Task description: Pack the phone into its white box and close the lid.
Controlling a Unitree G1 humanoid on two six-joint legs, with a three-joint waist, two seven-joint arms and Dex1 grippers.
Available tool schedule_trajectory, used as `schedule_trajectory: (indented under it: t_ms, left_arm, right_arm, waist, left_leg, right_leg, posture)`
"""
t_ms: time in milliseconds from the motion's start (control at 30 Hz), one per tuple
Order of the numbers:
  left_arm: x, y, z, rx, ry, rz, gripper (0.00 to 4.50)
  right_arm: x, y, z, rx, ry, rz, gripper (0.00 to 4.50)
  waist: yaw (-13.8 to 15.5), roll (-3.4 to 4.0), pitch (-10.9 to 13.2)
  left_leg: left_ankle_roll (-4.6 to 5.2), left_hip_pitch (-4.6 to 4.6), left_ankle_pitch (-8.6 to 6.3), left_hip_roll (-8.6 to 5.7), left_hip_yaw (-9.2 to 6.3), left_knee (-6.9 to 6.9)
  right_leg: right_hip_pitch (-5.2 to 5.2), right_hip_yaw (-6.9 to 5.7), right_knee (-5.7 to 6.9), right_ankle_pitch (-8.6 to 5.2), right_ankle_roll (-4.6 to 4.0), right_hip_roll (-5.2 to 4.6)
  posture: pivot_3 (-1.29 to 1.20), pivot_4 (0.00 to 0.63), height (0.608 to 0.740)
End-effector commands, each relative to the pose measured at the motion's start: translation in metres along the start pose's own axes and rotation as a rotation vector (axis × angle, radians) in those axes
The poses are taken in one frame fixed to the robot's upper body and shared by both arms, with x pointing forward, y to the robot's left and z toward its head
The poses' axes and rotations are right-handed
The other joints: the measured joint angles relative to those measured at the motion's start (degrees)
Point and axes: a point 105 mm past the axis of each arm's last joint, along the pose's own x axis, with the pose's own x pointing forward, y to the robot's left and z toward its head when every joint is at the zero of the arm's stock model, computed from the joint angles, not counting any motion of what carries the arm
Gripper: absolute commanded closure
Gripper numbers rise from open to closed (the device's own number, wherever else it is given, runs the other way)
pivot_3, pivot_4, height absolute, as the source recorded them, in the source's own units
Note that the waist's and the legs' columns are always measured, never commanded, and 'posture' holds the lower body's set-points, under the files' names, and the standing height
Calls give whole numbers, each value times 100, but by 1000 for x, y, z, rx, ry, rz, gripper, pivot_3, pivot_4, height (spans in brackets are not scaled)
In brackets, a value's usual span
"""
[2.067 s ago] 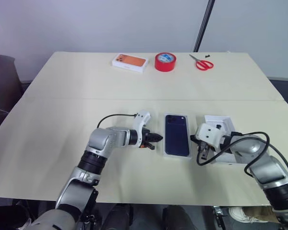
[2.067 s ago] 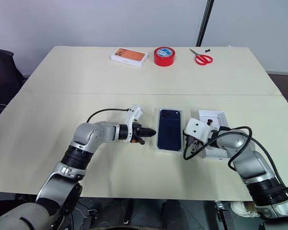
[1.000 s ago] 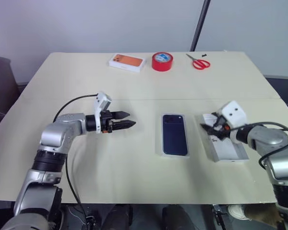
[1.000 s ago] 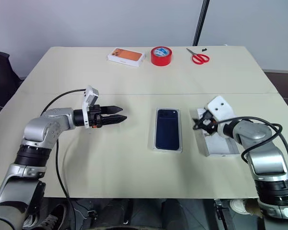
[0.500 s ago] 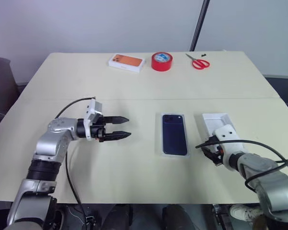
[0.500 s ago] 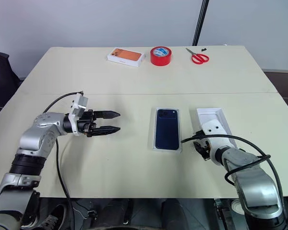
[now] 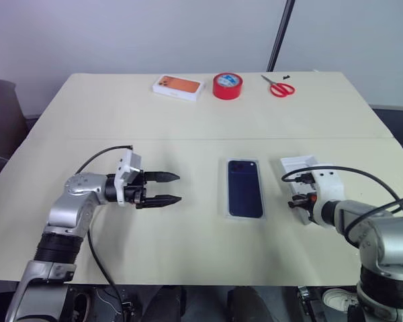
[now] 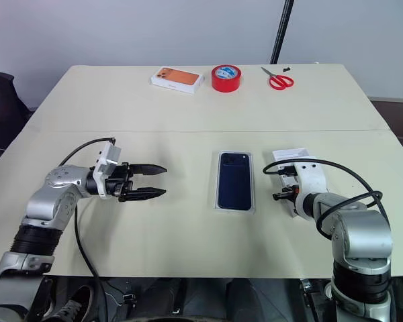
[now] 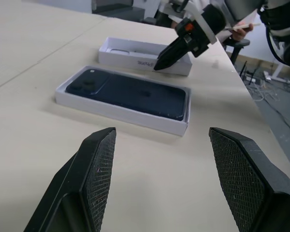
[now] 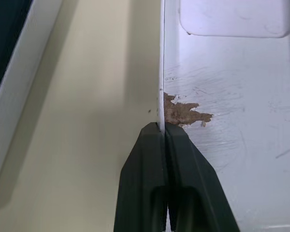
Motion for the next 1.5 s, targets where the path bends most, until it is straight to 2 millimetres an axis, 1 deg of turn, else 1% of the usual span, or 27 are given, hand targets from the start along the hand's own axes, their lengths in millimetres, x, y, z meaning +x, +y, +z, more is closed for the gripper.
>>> schedule_trajectory:
  t_ms: [33, 67, 133, 167, 233, 300, 333, 400, 500, 567, 633, 667, 733, 800, 867, 967, 1000, 1100, 1167, 1233, 1300, 1333, 1400, 1433, 1500]
  left_arm:
    - [-2, -3, 7, 39, -11, 9, 1243]
    - [-2, -3, 7, 35, -11, 12, 1243]
    - [-2, -2, 7, 37, -12, 26, 1243]
    - [-2, -1, 7, 34, -17, 33, 1243]
    - [-2, 1, 8, 26, -22, 45, 1243]
    - [-1, 4, 9, 26, -28, 56, 1243]
    - [-1, 5, 10, 27, -31, 63, 1243]
    - [0, 8, 12, 26, -39, 79, 1243]
    - [1, 11, 12, 18, -47, 89, 1243]
    - [6, 13, 14, 12, -55, 95, 1243]
    - [8, 13, 15, 13, -61, 100, 1243]
    - [8, 14, 16, 11, -64, 103, 1243]
    - [9, 16, 18, 13, -80, 124, 1243]
    - [10, 18, 20, 13, -96, 142, 1243]
    - [10, 19, 22, 8, -116, 156, 1243]
    - [9, 19, 23, -1, -130, 172, 1243]
    - [9, 19, 23, -5, -136, 180, 1243]
    - [12, 17, 20, -9, -142, 186, 1243]
    - [15, 15, 17, -27, -145, 186, 1243]
    - [17, 14, 12, -39, -134, 187, 1243]
    - [21, 11, 6, -72, -130, 174, 1797]
    - [22, 10, 5, -76, -131, 176, 2142]
    - [24, 10, 3, -77, -133, 186, 3002]
    - [24, 10, 2, -80, -130, 191, 3600]
    - [27, 11, 0, -89, -130, 199, 4475]
  right_arm:
    - [-1, -3, 9, 6, -22, -13, 4447]
    - [-1, -3, 13, 19, -36, -15, 4447]
    - [-2, 0, 29, 64, -102, 5, 4447]
    - [-3, 3, 42, 96, -153, 22, 4447]
    - [-8, 16, 69, 146, -277, 111, 4447]
    - [-12, 28, 82, 154, -344, 188, 4447]
    - [-14, 37, 88, 191, -366, 256, 4447]
    - [-17, 66, 97, 321, -418, 499, 4447]
    - [-20, 91, 104, 454, -455, 714, 4447]
    - [-31, 116, 118, 532, -495, 953, 4447]
    - [-43, 132, 125, 577, -519, 1138, 4447]
    - [-46, 136, 124, 594, -514, 1193, 4447]
    - [-47, 146, 110, 569, -457, 1242, 4447]
    - [-44, 154, 91, 557, -377, 1252, 4447]
    - [-42, 159, 78, 597, -326, 1273, 4447]
    - [-43, 166, 62, 594, -262, 1291, 4447]
    - [-43, 167, 60, 594, -252, 1290, 4447]
    - [-44, 171, 66, 664, -254, 1304, 4447]
    - [-39, 173, 68, 712, -231, 1287, 4447]
    - [-32, 174, 64, 749, -189, 1262, 4447]
    - [-27, 173, 62, 781, -170, 1239, 4500]
    - [-24, 172, 64, 801, -169, 1222, 4500]
    - [-19, 169, 69, 825, -170, 1185, 4500]
    - [-18, 168, 71, 835, -172, 1174, 4500]
    - [-16, 167, 71, 839, -168, 1159, 4500]
  waist:
    - [-7, 0, 0]
    - [-16, 0, 0]
    - [-36, 2, 1]
    - [-51, 3, 2]
    - [-117, 5, 3]
    - [-131, 5, 3]
    - [-130, 5, 3]
    - [-134, 5, 3]
    - [-140, 9, 4]
    - [-141, 12, 5]
    - [-144, 16, 7]
    - [-141, 16, 7]
    - [-143, 17, 7]
    - [-150, 17, 5]
    - [-157, 19, 7]
    - [-202, 20, 7]
    - [-226, 20, 6]
    - [-286, 20, 6]
    - [-289, 20, 6]
    - [-282, 20, 6]
    - [-273, 20, 6]
    - [-271, 20, 6]
    - [-271, 20, 6]
    - [-271, 20, 6]
    - [-273, 20, 6]
  left_leg:
    - [0, 0, 0, 0, 1, 0]
    - [0, 0, 0, 0, 2, 1]
    - [0, 0, 0, 0, 4, 1]
    - [0, 0, 0, 1, 4, 0]
    - [-1, 0, 1, 1, 4, 0]
    - [-2, 0, 1, 2, 5, 0]
    - [-3, 0, 2, 3, 5, -1]
    - [-3, 0, 2, 3, 4, -2]
    - [-5, 0, 3, 3, 6, 0]
    - [-6, 0, 3, 1, 8, 2]
    - [-6, 0, 4, 0, 10, 3]
    - [-6, 0, 4, 0, 11, 3]
    - [-6, 0, 4, -1, 7, 3]
    - [-6, 1, 3, -2, 9, 1]
    - [-6, 1, 3, -2, 9, 1]
    - [-6, -1, 4, -2, 22, 3]
    - [-6, -1, 4, 0, 24, 2]
    - [-6, 0, 4, 4, 23, 0]
    - [-6, 0, 4, 5, 26, -1]
    - [-6, 0, 4, 6, 26, -1]
    - [-6, 0, 4, 6, 26, 0]
    - [-6, 0, 4, 3, 26, 0]
    - [-5, -1, 3, 2, 26, 2]
    - [-5, -1, 3, 2, 26, 2]
    - [-5, -1, 3, 4, 26, 2]
  right_leg:
    - [0, 1, 1, 0, 0, 0]
    - [0, 2, 1, 0, 0, 0]
    - [-4, 4, 5, 0, 0, 0]
    - [-6, 4, 9, 0, 0, 1]
    - [-9, 6, 13, 0, 0, 1]
    - [-15, 7, 21, 0, 0, 1]
    - [-16, 7, 21, 0, 0, 2]
    - [-16, 7, 21, 0, 0, 2]
    - [-21, 10, 36, 0, 0, 2]
    - [-27, 14, 56, 0, 0, 0]
    - [-31, 19, 72, 0, 0, -2]
    - [-34, 20, 73, 0, 0, -3]
    - [-33, 20, 73, 0, 0, -5]
    - [-37, 23, 73, 0, 0, -7]
    - [-39, 26, 73, 0, 0, -6]
    - [-48, 39, 76, 0, 0, -5]
    - [-50, 41, 77, 0, 0, -4]
    - [-52, 42, 79, -1, 0, 2]
    - [-54, 45, 79, -1, 0, 2]
    - [-54, 44, 79, -1, 0, 5]
    - [-53, 45, 79, -1, 0, 5]
    - [-52, 44, 79, -1, 0, 4]
    - [-51, 45, 78, -1, 0, 3]
    - [-51, 45, 78, -1, 0, 3]
    - [-51, 45, 78, -1, 0, 6]
  posture:
    - [0, 150, 740]
    - [0, 150, 740]
    - [0, 150, 740]
    - [0, 150, 740]
    - [0, 150, 740]
    - [0, 150, 740]
    - [0, 150, 740]
    - [0, 150, 740]
    - [0, 150, 740]
    - [0, 150, 740]
    - [0, 150, 740]
    - [0, 150, 740]
    - [0, 150, 740]
    - [0, 150, 740]
    - [0, 150, 740]
    - [0, 150, 740]
    - [0, 150, 740]
    - [0, 150, 740]
    - [0, 150, 740]
    - [0, 150, 740]
    - [0, 150, 740]
    - [0, 150, 740]
    - [0, 150, 740]
    - [0, 150, 740]
    - [0, 150, 740]
